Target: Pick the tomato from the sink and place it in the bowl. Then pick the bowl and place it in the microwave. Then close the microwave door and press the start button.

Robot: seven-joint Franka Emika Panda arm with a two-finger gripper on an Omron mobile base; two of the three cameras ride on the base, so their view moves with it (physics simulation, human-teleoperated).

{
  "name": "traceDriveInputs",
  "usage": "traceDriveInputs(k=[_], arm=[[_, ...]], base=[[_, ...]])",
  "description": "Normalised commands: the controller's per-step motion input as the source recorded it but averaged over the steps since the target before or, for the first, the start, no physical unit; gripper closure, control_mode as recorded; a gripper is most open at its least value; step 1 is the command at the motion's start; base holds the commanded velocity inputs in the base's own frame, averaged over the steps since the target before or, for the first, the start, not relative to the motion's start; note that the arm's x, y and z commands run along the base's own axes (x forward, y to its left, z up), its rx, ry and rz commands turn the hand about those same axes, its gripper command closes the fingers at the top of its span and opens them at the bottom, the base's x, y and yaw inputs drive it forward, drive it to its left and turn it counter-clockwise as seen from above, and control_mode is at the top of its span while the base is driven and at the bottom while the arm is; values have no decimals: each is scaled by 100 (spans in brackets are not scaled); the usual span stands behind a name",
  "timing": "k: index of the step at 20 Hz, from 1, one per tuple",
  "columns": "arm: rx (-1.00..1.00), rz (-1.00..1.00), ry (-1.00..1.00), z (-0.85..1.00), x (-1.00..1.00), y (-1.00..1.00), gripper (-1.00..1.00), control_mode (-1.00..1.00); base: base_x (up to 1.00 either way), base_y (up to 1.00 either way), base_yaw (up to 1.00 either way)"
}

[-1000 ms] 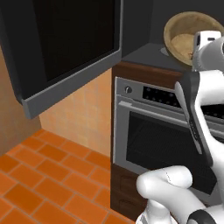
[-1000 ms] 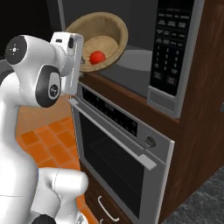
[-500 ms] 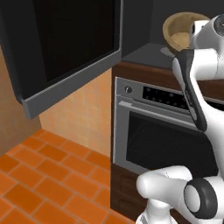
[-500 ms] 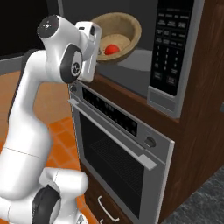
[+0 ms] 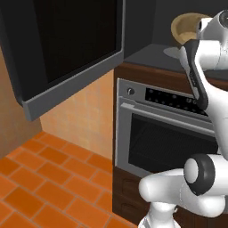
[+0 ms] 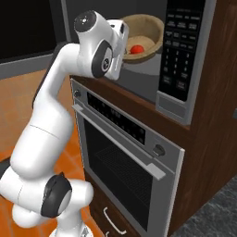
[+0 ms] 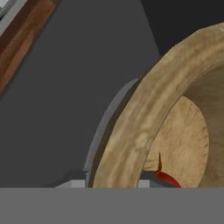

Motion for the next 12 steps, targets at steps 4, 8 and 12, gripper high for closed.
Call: traceDriveInputs(k=[4, 8, 12], arm=[[0, 0, 7, -25, 43, -45, 100, -100], [0, 0, 13, -24, 39, -36, 100, -100], [0, 0, 9, -21, 31, -23, 100, -100]], base=[[0, 0, 0], [0, 0, 0], [0, 0, 0]])
